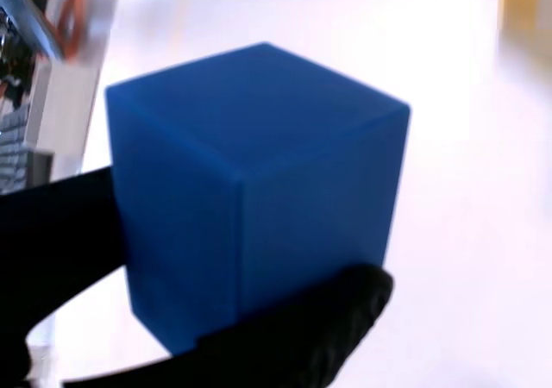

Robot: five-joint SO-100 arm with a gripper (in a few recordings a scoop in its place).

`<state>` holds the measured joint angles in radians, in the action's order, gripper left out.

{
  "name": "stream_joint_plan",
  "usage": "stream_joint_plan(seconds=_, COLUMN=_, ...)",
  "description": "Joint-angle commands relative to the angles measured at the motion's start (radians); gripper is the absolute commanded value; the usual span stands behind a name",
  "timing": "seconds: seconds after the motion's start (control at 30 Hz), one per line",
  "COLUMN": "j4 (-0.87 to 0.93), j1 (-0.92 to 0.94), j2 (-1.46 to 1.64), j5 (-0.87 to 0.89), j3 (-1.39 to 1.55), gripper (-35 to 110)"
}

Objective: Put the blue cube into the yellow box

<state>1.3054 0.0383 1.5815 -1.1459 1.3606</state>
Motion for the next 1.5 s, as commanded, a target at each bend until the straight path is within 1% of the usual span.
stream_joint_plan(seconds=0.0, j4=-0.117, j1=0.121, j2=0.083, j5=-0.123, j3=-0.215, gripper=8)
stream_joint_plan(seconds=0.2, j4=-0.41, j1=0.219, j2=-0.08, j5=-0.23, j3=-0.285, gripper=9)
stream_joint_plan(seconds=0.5, j4=-0.571, j1=0.204, j2=-0.27, j5=-0.259, j3=-0.333, gripper=9)
stream_joint_plan(seconds=0.77, j4=-0.62, j1=0.137, j2=-0.365, j5=-0.233, j3=-0.33, gripper=9)
stream_joint_plan(seconds=0.97, j4=-0.643, j1=0.123, j2=-0.426, j5=-0.219, j3=-0.301, gripper=9)
stream_joint_plan(seconds=1.2, j4=-0.62, j1=0.126, j2=-0.488, j5=-0.189, j3=-0.291, gripper=9)
stream_joint_plan(seconds=1.3, j4=-0.623, j1=0.13, j2=-0.503, j5=-0.193, j3=-0.272, gripper=15)
stream_joint_plan(seconds=1.37, j4=-0.63, j1=0.132, j2=-0.509, j5=-0.21, j3=-0.252, gripper=27)
stream_joint_plan(seconds=1.4, j4=-0.632, j1=0.132, j2=-0.509, j5=-0.215, j3=-0.245, gripper=31)
stream_joint_plan(seconds=1.47, j4=-0.643, j1=0.133, j2=-0.506, j5=-0.213, j3=-0.242, gripper=31)
